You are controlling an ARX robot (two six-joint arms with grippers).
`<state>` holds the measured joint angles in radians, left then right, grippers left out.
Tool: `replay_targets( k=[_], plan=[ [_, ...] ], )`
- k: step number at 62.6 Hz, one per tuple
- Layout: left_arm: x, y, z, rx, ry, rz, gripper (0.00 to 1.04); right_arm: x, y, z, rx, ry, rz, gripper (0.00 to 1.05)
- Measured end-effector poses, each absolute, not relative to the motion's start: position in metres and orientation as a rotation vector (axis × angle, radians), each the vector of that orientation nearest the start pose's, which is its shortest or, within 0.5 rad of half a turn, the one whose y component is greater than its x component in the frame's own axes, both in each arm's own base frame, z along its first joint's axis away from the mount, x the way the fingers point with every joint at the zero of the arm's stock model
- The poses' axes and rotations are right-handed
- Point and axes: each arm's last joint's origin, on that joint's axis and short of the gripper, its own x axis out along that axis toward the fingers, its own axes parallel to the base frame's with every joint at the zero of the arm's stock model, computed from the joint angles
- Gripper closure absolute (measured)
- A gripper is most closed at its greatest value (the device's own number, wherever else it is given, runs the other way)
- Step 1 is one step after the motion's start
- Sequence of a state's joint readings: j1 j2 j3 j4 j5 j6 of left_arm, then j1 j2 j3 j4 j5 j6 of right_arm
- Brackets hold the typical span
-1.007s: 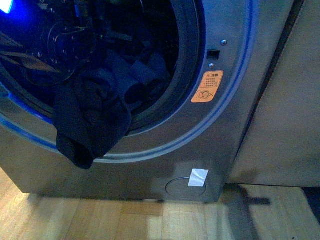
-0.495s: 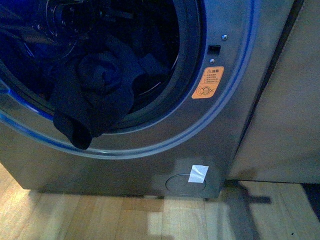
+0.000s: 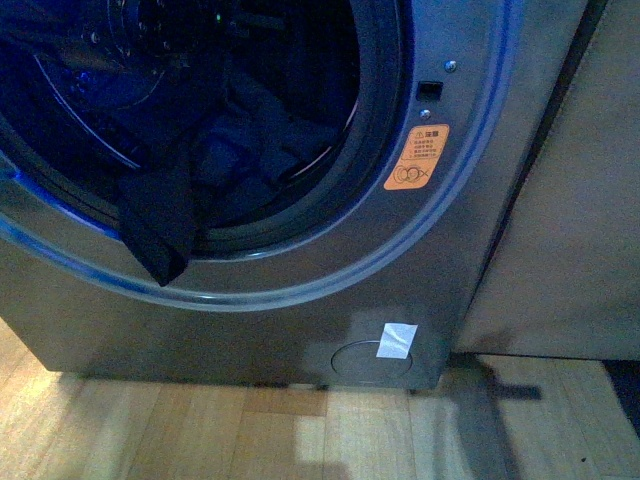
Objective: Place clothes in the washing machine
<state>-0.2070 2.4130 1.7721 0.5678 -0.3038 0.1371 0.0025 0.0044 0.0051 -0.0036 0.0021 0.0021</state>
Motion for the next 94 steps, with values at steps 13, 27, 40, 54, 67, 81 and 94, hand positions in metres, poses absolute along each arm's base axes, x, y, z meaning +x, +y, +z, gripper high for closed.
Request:
replay_targets(
  k=[13,27,40,54,67,81,94],
  plan=[
    [0.529,-0.097,0.141,0.140,0.248,0.023,0.75,0.098,0.000,0.165,0.002,0.003,0.000,1.02],
    [0.500,-0.084,0.118,0.099,0.395,0.007,0.36,0.098,0.000,0.165,0.002,0.003,0.000,1.02],
    [0.460,-0.076,0.127,0.110,0.422,-0.034,0.05,0.098,0.000,0.165,0.002,0.003,0.000,1.02],
    [0.370,-0.079,0.152,0.085,0.361,-0.198,0.07,0.098,0.000,0.165,0.002,0.003,0.000,1.02],
    [0.299,-0.070,0.186,0.031,0.279,-0.313,0.07,0.098,0.000,0.165,0.002,0.003,0.000,1.02],
    [0.229,-0.052,0.216,-0.007,0.107,-0.236,0.15,0.098,0.000,0.165,0.002,0.003,0.001,1.02],
    [0.179,-0.026,0.209,-0.009,-0.002,0.000,0.54,0.098,0.000,0.165,0.001,0.003,0.001,0.65]
  ],
)
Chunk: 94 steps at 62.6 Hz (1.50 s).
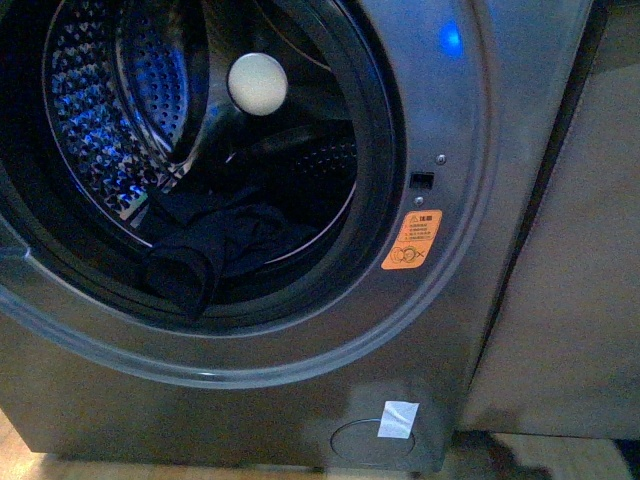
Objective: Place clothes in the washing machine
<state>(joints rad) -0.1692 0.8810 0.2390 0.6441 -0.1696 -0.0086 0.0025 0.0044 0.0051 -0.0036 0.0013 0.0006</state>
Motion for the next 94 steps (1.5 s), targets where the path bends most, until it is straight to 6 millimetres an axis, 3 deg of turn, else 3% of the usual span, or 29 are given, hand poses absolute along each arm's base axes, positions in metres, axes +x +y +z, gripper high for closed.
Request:
replay_targets(
  k=[13,18,26,46,94],
  plan=[
    [0.158,-0.014,0.191,-0.008,0.003,-0.002,1.00,0.098,0.000,0.165,0.001,0.003,0.001,0.21],
    [0.151,-0.011,0.187,-0.007,0.005,-0.012,1.01,0.098,0.000,0.165,0.001,0.003,0.000,0.06],
    [0.143,-0.001,0.182,-0.007,0.005,0.003,1.01,0.098,0.000,0.165,0.001,0.003,0.000,0.07],
    [0.128,0.000,0.171,-0.007,-0.009,-0.003,1.01,0.098,0.000,0.165,0.001,0.003,0.000,0.07],
    [0.109,0.000,0.172,-0.005,-0.022,-0.003,1.01,0.098,0.000,0.165,0.001,0.003,0.001,0.07]
  ],
)
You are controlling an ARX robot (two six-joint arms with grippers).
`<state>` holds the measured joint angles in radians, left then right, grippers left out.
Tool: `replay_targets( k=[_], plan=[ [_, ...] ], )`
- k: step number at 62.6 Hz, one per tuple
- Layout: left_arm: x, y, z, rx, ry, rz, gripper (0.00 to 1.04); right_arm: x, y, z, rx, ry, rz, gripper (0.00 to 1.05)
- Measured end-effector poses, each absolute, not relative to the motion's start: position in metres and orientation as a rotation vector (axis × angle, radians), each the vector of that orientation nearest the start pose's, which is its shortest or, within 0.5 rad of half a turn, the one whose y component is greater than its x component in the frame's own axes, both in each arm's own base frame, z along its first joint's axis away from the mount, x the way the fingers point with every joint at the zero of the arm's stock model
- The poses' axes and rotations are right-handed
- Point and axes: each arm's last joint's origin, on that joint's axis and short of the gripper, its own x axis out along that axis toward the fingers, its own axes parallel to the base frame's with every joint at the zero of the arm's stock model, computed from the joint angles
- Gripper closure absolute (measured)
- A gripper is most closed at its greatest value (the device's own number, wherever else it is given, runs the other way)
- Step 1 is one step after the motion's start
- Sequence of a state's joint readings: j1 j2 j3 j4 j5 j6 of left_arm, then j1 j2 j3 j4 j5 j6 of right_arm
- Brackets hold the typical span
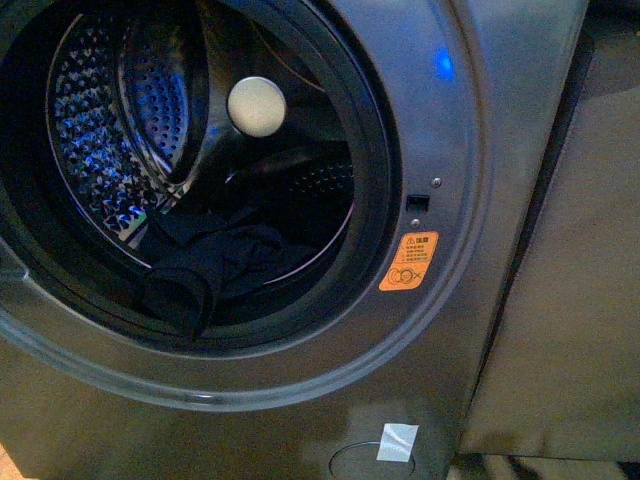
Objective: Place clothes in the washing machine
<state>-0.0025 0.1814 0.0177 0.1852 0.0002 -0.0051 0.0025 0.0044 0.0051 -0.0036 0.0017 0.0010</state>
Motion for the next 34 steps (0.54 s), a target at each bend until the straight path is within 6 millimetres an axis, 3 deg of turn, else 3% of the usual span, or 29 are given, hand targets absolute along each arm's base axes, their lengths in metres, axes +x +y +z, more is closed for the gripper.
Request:
replay_targets(
  k=[9,24,34],
  plan=[
    [0.098,0.000,0.169,-0.005,-0.011,-0.003,1.01,0.098,0.000,0.165,0.001,0.003,0.001,0.07],
    [0.097,0.000,0.169,-0.006,-0.014,-0.003,1.01,0.098,0.000,0.165,0.001,0.003,0.000,0.07],
    [0.097,0.000,0.169,-0.005,-0.014,-0.002,0.73,0.098,0.000,0.165,0.001,0.003,0.001,0.07]
  ],
)
